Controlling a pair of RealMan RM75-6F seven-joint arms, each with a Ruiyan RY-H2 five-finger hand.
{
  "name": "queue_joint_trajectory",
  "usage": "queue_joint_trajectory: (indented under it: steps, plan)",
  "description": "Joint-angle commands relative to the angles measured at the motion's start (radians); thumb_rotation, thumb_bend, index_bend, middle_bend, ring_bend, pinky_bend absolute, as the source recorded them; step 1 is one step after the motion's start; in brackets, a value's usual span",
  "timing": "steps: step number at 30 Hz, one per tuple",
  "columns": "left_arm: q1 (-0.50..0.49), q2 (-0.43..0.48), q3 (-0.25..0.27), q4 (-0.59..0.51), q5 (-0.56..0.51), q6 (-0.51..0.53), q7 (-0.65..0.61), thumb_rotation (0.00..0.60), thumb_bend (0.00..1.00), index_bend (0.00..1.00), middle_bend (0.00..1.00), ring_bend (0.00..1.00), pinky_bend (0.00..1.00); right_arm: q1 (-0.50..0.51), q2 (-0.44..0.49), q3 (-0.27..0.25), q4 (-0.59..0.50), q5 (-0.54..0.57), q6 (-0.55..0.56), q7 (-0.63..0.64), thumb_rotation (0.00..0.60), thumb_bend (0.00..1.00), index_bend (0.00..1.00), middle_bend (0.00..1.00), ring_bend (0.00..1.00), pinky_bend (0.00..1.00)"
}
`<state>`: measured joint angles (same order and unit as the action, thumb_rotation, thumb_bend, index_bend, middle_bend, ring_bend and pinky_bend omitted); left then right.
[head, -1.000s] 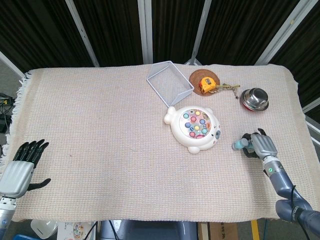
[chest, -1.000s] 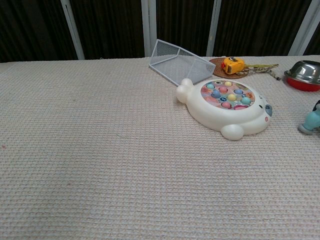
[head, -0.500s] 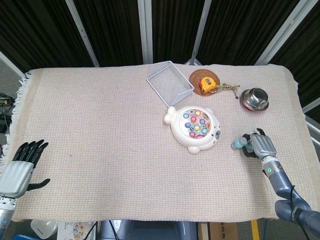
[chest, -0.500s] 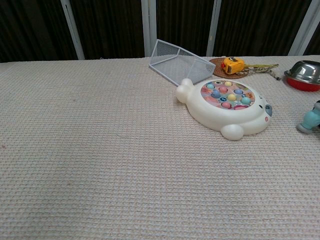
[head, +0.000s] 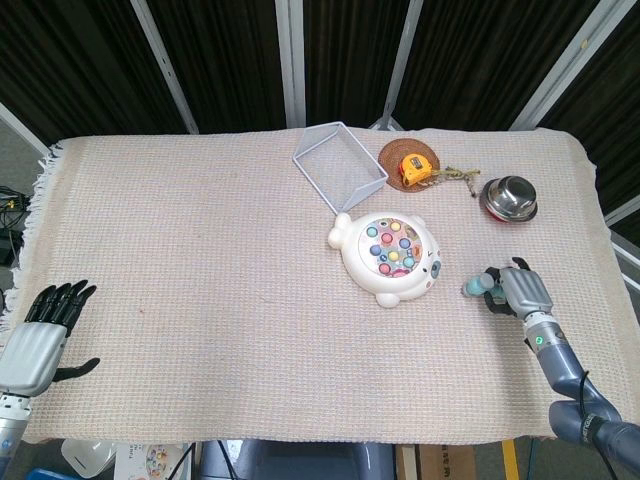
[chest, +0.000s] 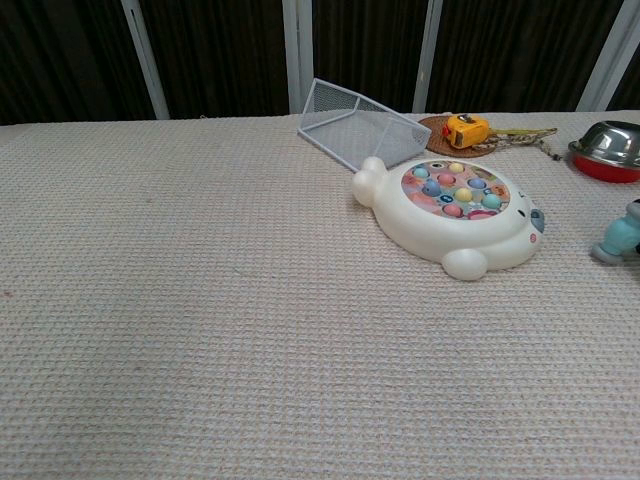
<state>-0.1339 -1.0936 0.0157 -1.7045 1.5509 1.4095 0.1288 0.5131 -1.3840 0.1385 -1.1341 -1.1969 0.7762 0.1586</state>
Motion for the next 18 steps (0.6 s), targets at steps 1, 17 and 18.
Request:
queue_joint_trajectory:
  steps: [1, 17, 18]
  plan:
    - [-0.001, 0.000, 0.000, -0.001, 0.000, -0.001, 0.001, 0.600, 0.08, 0.00, 0.00, 0.00, 0.00, -0.002, 0.001, 0.001, -0.001, -0.010, 0.008, 0.013, 0.600, 0.69, 0.64, 0.57, 0.40, 0.11]
    - [-0.007, 0.004, -0.002, -0.011, 0.002, -0.006, 0.013, 0.600, 0.08, 0.00, 0.00, 0.00, 0.00, 0.001, 0.057, -0.004, -0.078, -0.118, 0.063, 0.109, 0.600, 0.83, 0.83, 0.71, 0.53, 0.29]
    - [-0.008, 0.005, -0.002, -0.012, 0.003, -0.006, 0.016, 0.600, 0.08, 0.00, 0.00, 0.00, 0.00, 0.004, 0.065, -0.003, -0.093, -0.131, 0.072, 0.109, 0.600, 0.83, 0.84, 0.72, 0.54, 0.29]
